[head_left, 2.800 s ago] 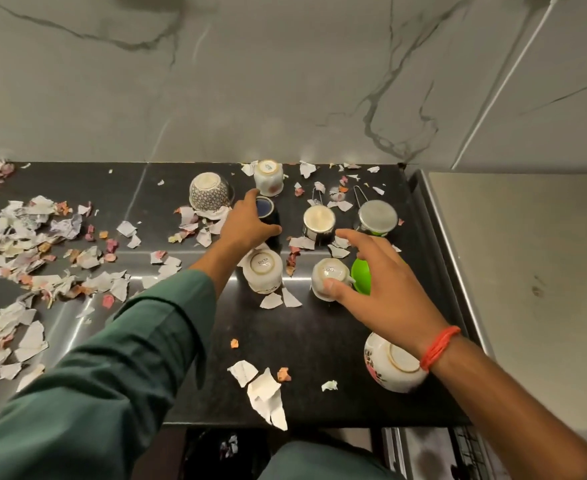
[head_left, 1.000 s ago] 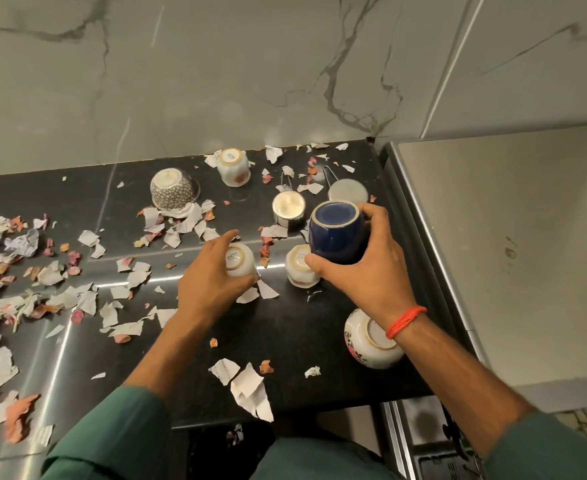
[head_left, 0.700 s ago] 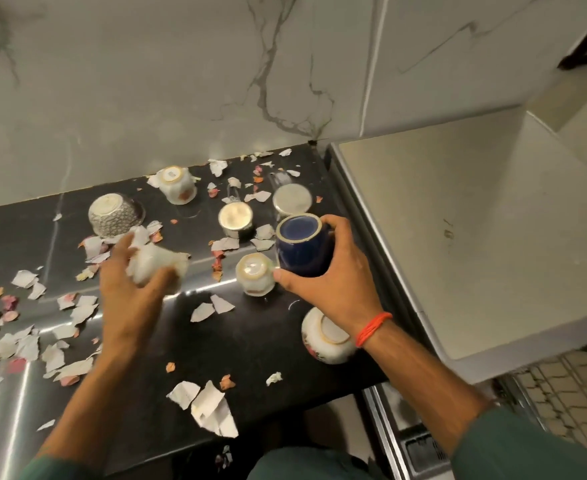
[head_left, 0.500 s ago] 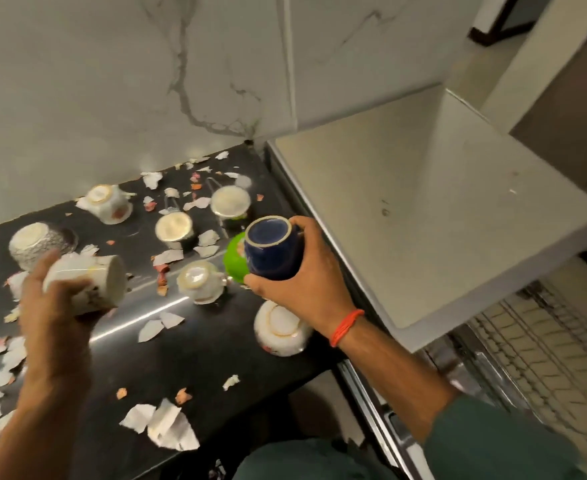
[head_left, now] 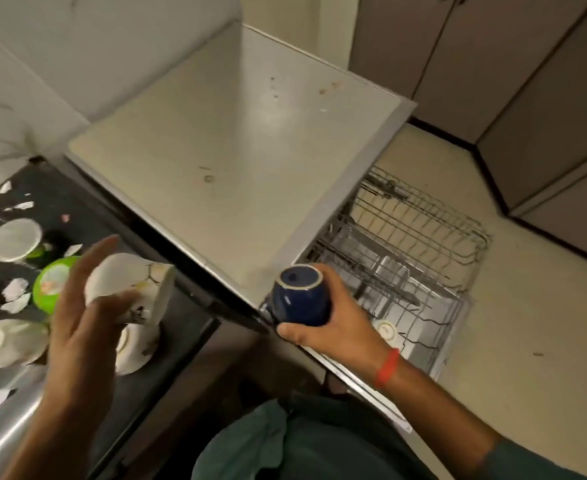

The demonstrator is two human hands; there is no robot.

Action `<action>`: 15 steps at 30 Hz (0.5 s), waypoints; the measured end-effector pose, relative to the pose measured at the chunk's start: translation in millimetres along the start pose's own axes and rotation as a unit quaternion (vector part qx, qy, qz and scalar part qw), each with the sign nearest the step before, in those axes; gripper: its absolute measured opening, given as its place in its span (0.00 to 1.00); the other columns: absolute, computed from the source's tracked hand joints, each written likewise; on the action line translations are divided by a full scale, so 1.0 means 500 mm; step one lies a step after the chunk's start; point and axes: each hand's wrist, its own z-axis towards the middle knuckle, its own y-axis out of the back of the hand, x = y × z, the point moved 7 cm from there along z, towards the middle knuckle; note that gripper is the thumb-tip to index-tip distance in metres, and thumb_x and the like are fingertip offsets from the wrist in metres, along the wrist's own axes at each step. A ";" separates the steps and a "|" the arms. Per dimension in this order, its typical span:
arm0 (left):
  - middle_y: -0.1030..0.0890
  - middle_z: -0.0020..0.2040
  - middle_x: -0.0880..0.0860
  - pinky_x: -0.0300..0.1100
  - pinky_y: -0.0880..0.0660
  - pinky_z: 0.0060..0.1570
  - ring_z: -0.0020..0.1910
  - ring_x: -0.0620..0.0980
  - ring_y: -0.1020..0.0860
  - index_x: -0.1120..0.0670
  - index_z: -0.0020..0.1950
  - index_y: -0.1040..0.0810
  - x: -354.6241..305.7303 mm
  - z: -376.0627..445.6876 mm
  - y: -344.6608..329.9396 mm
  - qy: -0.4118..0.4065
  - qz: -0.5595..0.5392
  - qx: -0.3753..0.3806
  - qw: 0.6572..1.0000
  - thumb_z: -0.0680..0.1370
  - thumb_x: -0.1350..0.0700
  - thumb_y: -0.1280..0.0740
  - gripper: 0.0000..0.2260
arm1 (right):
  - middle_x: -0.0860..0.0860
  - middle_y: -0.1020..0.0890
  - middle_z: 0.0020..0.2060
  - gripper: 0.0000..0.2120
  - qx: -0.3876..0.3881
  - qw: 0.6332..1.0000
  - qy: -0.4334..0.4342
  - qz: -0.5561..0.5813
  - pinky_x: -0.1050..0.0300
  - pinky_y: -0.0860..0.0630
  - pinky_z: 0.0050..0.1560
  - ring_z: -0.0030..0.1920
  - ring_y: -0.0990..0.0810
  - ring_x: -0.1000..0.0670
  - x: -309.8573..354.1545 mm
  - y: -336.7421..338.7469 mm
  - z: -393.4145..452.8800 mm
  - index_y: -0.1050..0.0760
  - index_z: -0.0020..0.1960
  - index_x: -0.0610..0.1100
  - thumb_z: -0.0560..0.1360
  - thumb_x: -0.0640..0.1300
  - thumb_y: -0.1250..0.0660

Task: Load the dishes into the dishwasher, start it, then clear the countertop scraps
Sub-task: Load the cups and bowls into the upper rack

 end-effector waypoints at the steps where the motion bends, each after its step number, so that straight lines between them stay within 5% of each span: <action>1: 0.19 0.60 0.48 0.48 0.24 0.52 0.57 0.51 0.20 0.40 0.69 0.24 -0.006 -0.011 -0.048 -0.004 0.017 0.030 0.999 0.68 0.51 0.35 0.28 | 0.62 0.20 0.58 0.37 -0.015 1.000 -0.016 0.012 0.58 0.21 0.60 0.60 0.20 0.57 -0.027 0.045 -0.020 0.32 0.68 0.56 0.67 0.43 0.18; 3: 0.19 0.63 0.51 0.54 0.26 0.55 0.59 0.58 0.21 0.40 0.70 0.24 -0.017 -0.029 -0.118 -0.006 0.039 0.090 0.995 0.66 0.47 0.34 0.30 | 0.62 0.20 0.58 0.38 -0.053 0.998 -0.039 0.019 0.55 0.21 0.61 0.60 0.19 0.57 -0.077 0.128 -0.055 0.31 0.69 0.57 0.65 0.44 0.17; 5: 0.20 0.64 0.51 0.54 0.24 0.55 0.60 0.55 0.21 0.38 0.70 0.25 -0.015 -0.043 -0.179 -0.005 0.065 0.131 0.989 0.66 0.47 0.33 0.30 | 0.62 0.20 0.58 0.37 -0.095 0.993 -0.060 0.024 0.57 0.20 0.57 0.59 0.19 0.56 -0.122 0.203 -0.080 0.31 0.67 0.58 0.63 0.46 0.17; 9: 0.23 0.63 0.43 0.31 0.22 0.43 0.52 0.36 0.21 0.40 0.71 0.26 -0.013 -0.075 -0.292 0.007 0.094 0.206 0.974 0.70 0.50 0.31 0.29 | 0.58 0.20 0.60 0.39 -0.167 0.982 -0.084 0.028 0.54 0.19 0.58 0.59 0.20 0.55 -0.195 0.308 -0.103 0.31 0.68 0.56 0.62 0.48 0.17; 15: 0.22 0.62 0.48 0.36 0.19 0.37 0.50 0.45 0.16 0.39 0.69 0.26 0.057 -0.103 -0.413 0.069 0.133 0.298 0.943 0.75 0.60 0.24 0.28 | 0.62 0.20 0.57 0.38 -0.186 0.979 -0.086 0.016 0.62 0.20 0.53 0.56 0.19 0.58 -0.246 0.341 -0.065 0.32 0.66 0.58 0.63 0.45 0.16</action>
